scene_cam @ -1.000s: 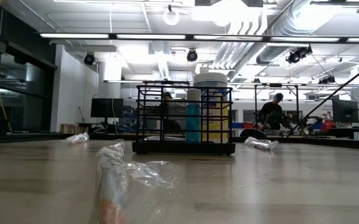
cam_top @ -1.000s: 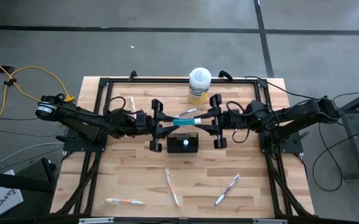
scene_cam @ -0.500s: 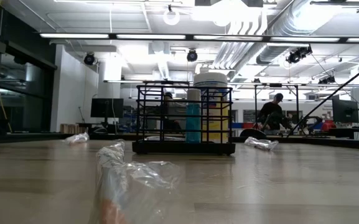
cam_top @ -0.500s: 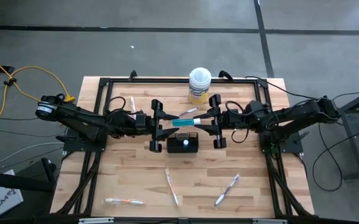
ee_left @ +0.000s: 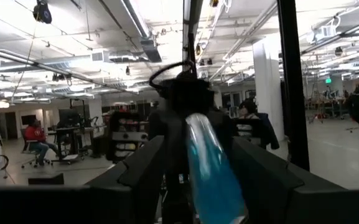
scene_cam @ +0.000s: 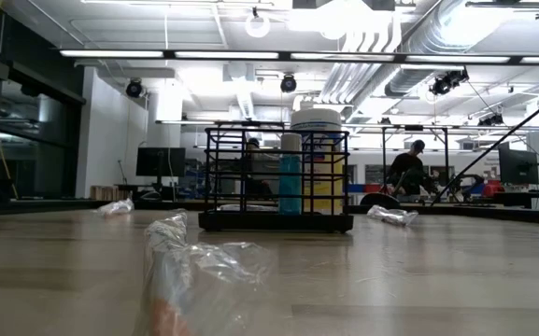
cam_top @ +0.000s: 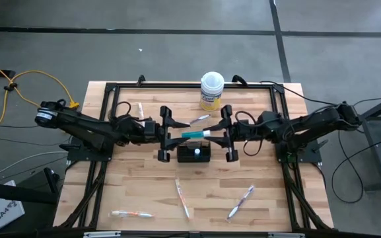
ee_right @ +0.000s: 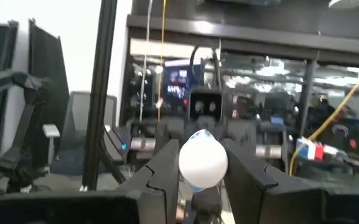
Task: Pick & Place toothbrushing station
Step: Put the blue mouthwash into the wire organizer
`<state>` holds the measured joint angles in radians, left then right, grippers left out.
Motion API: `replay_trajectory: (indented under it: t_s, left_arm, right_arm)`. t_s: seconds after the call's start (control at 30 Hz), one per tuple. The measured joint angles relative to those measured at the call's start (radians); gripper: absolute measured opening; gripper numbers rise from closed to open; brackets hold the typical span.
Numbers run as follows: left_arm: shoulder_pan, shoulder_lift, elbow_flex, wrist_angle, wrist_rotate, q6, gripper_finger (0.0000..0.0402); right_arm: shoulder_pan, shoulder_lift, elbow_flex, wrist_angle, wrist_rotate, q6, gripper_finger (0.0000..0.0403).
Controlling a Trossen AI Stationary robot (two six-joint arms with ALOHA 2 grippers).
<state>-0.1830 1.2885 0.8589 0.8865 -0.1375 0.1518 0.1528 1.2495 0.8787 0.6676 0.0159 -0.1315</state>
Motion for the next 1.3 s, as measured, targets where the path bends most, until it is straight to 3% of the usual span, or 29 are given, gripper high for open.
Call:
replay_trajectory:
  t_s: [0.33,0.77,1.1,1.3]
  left_arm:
    - [-0.041,-0.141,0.0,-0.271,-0.061,0.008,0.0182]
    - [-0.137,-0.219,0.0,-0.507,-0.228,-0.013,0.0183]
    - [-0.249,-0.262,0.0,-0.598,-0.444,0.012,0.0183]
    - [-0.306,-0.263,0.0,-0.641,-0.586,0.002,0.0183]
  right_arm:
    - [0.017,-0.001,0.0,-0.13,0.065,0.071,0.009]
    - [-0.058,-0.001,0.007,-0.377,0.015,0.245,0.009]
    - [-0.075,0.138,0.209,-0.693,0.005,0.268,0.009]
    - [-0.077,0.274,0.337,-0.856,0.069,0.335,0.009]
